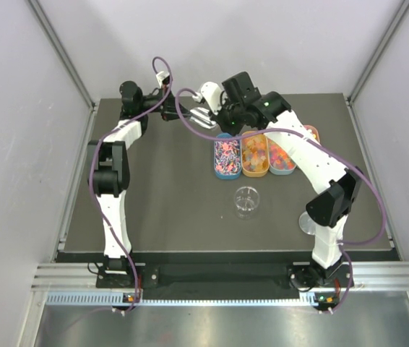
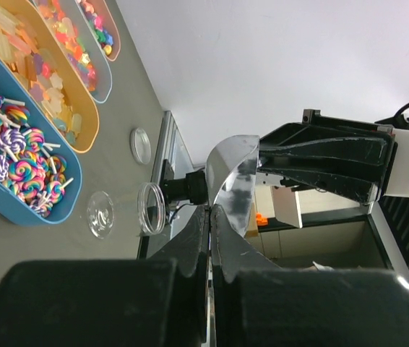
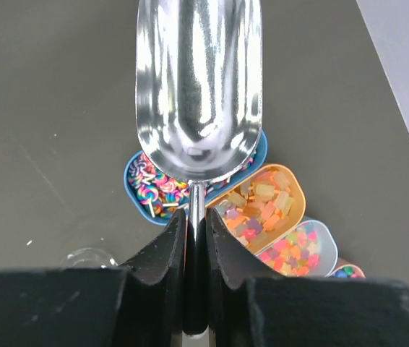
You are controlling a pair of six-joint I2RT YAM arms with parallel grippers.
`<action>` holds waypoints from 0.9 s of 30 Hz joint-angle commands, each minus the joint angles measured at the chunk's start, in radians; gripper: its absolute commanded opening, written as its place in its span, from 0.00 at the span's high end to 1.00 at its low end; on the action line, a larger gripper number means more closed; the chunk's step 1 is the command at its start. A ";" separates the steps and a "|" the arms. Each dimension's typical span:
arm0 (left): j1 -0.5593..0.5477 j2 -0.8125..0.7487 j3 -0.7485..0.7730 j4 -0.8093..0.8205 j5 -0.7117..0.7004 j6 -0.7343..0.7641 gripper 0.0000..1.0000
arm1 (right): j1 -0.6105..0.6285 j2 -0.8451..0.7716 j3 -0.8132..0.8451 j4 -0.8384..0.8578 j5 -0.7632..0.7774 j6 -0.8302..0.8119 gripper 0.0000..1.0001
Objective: Pack the candies
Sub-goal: Scoop the fake candies from the storage box.
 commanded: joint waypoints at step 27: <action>0.130 -0.135 -0.151 0.493 0.092 -0.210 0.01 | -0.404 -0.261 -0.220 -0.175 -0.032 -0.037 1.00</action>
